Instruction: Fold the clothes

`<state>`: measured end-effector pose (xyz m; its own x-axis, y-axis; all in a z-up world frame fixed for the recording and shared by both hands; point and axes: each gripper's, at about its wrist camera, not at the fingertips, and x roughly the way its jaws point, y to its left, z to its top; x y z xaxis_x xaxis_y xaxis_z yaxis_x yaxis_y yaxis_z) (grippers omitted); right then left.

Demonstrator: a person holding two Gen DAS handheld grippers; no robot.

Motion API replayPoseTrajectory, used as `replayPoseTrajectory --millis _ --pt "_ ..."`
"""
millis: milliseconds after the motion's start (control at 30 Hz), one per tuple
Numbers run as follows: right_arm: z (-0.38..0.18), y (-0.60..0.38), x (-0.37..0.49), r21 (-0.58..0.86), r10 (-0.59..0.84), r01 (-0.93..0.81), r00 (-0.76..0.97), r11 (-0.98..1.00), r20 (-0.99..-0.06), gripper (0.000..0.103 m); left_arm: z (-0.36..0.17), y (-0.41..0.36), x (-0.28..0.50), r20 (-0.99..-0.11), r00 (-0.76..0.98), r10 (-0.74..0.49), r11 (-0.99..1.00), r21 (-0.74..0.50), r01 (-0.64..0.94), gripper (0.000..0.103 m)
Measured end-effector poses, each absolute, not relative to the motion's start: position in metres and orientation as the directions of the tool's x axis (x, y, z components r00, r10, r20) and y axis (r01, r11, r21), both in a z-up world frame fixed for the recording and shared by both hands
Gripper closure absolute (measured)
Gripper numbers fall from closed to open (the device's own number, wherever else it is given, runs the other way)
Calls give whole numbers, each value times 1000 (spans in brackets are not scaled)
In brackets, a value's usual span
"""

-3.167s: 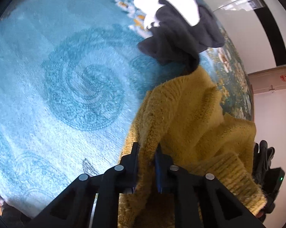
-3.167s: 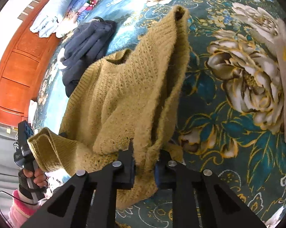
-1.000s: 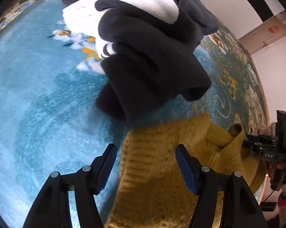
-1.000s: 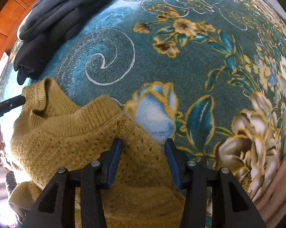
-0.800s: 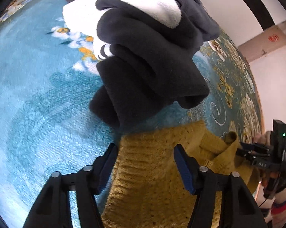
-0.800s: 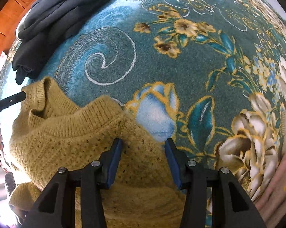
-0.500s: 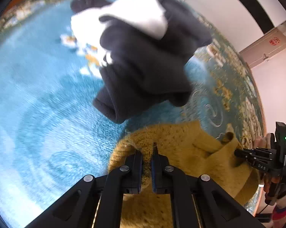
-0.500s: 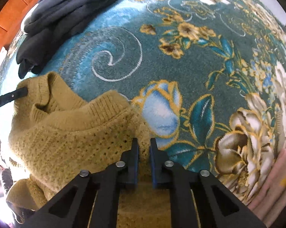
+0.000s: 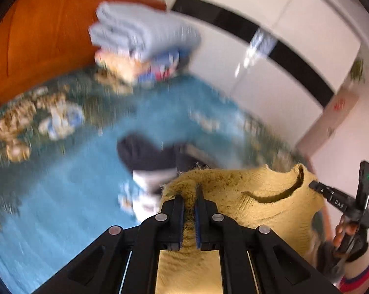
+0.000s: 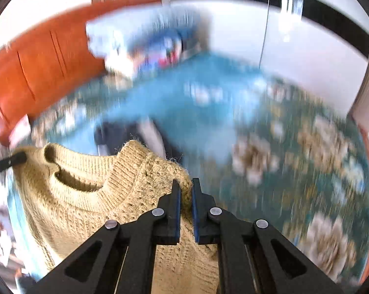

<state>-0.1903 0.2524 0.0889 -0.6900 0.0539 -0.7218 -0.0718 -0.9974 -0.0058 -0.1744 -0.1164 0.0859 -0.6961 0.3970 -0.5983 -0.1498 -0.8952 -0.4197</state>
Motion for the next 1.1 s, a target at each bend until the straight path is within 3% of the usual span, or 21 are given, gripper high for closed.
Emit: replayPoseTrajectory --millis 133,233,500,767,867,900,1100 --pt "134 230 -193 -38 59 -45 -776 -998 -628 96 97 -124 -166 -575 -720 389 -900 -404 -163 94" --pt "119 217 -172 -60 48 -12 -765 -998 -643 96 67 -130 -145 -598 -698 395 -894 -426 -141 92" --pt "-17 231 -96 53 -24 -34 -573 -998 -819 96 -50 -125 -59 -684 -560 467 -845 -533 -54 90" --pt "-112 251 -34 169 -81 -179 -416 -969 -906 95 -142 -117 -5 -803 -404 438 -814 -545 202 86" --pt "-126 254 -25 186 -92 -212 -389 -960 -917 95 -155 -120 6 -796 -385 467 -768 -581 271 71" --pt "-128 255 -22 194 -98 -218 -386 -956 -917 95 -158 -121 9 -790 -379 481 -749 -596 290 62" --pt "-137 261 -7 233 -132 -251 -363 -939 -922 95 -164 -111 21 -686 -385 618 -613 -726 310 44"
